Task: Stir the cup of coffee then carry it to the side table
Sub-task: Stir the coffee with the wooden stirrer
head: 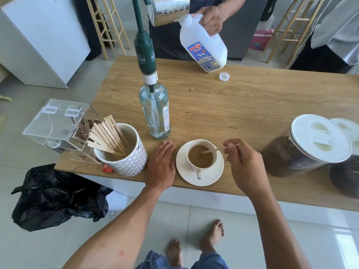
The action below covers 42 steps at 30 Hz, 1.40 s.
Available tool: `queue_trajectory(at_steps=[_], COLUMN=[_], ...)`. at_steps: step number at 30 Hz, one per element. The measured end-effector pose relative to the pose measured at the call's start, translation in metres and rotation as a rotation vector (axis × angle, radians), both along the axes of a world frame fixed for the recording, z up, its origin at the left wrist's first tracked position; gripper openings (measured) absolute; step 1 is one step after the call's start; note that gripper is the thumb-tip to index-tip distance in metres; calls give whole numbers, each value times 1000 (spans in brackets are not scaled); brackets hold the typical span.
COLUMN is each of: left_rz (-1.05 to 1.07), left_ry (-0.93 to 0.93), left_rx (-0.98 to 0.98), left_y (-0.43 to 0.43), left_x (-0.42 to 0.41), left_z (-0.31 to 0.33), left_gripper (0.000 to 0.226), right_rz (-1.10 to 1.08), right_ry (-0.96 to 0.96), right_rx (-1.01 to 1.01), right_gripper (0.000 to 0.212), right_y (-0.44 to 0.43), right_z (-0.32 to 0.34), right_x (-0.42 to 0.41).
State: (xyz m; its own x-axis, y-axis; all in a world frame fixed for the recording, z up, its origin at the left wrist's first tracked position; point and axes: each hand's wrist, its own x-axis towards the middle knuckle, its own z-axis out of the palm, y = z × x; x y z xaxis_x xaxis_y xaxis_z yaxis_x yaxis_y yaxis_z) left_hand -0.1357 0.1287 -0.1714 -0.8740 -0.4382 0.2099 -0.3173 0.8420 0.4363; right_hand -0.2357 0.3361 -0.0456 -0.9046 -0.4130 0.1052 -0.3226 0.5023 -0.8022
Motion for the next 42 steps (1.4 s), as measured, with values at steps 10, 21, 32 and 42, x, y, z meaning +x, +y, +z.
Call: queue_trajectory(at_steps=[10, 21, 32, 42], left_rz=[-1, -3, 4, 6], left_ry=[8, -1, -5, 3], left_rx=[8, 10, 5, 7], left_y=[0, 0, 1, 0], left_x=[-1, -1, -1, -1], left_z=[-1, 1, 1, 1], left_gripper=[48, 49, 49, 50], right_rz=[25, 50, 26, -43], right_ry=[9, -32, -29, -115], right_rx=[-1, -8, -6, -49], right_gripper=[17, 19, 20, 23], right_y=[2, 0, 3, 1], right_z=[0, -1, -2, -5], right_x=[-1, 2, 1, 0])
